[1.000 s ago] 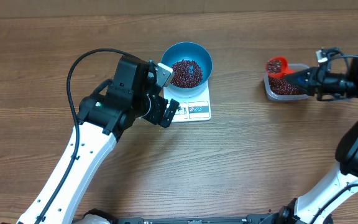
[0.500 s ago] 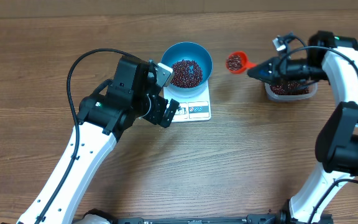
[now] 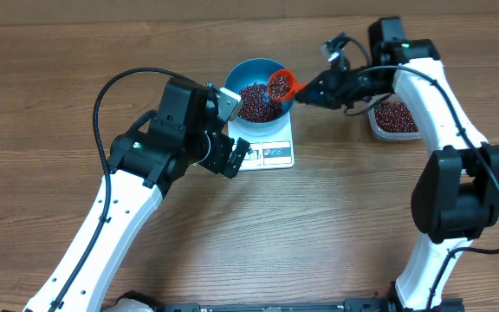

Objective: Scoop item into bowl and weigh 150g on scale
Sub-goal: 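Carry the filled scoop with the right gripper over the teal bowl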

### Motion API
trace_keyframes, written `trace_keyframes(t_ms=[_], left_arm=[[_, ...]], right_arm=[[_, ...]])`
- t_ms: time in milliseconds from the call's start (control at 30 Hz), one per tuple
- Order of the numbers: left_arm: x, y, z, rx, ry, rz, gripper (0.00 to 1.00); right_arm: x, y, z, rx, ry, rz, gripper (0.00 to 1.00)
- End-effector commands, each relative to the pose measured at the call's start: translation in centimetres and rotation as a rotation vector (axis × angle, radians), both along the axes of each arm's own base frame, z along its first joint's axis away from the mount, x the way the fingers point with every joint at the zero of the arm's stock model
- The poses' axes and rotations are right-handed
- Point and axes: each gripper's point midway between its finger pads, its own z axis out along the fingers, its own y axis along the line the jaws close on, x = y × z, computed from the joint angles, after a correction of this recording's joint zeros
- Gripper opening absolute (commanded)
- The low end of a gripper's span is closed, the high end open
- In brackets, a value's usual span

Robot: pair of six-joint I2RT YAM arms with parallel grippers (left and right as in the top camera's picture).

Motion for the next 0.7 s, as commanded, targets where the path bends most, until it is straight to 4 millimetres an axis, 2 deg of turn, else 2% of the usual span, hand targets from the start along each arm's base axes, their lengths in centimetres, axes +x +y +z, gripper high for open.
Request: trace_keyframes(t_ms=[0, 233, 467, 667], left_arm=[[0.0, 0.1, 0.2, -0.004, -0.004, 0.014, 0.99], [0.0, 0.1, 0.2, -0.004, -0.004, 0.014, 1.00], [0.0, 0.1, 0.2, -0.004, -0.004, 0.014, 1.00], [0.0, 0.1, 0.2, -0.004, -0.004, 0.014, 1.00]], right_arm=[[1.1, 0.8, 0.3, -0.098, -0.029, -0.028, 0.04], [1.9, 1.3, 0.9, -0.169, -0.079, -0.039, 0.04], [2.1, 1.1, 0.1, -0.229, -0.087, -0.051, 0.04], [1.8, 1.9, -0.9, -0.323, -0.115, -0.036, 0.04]])
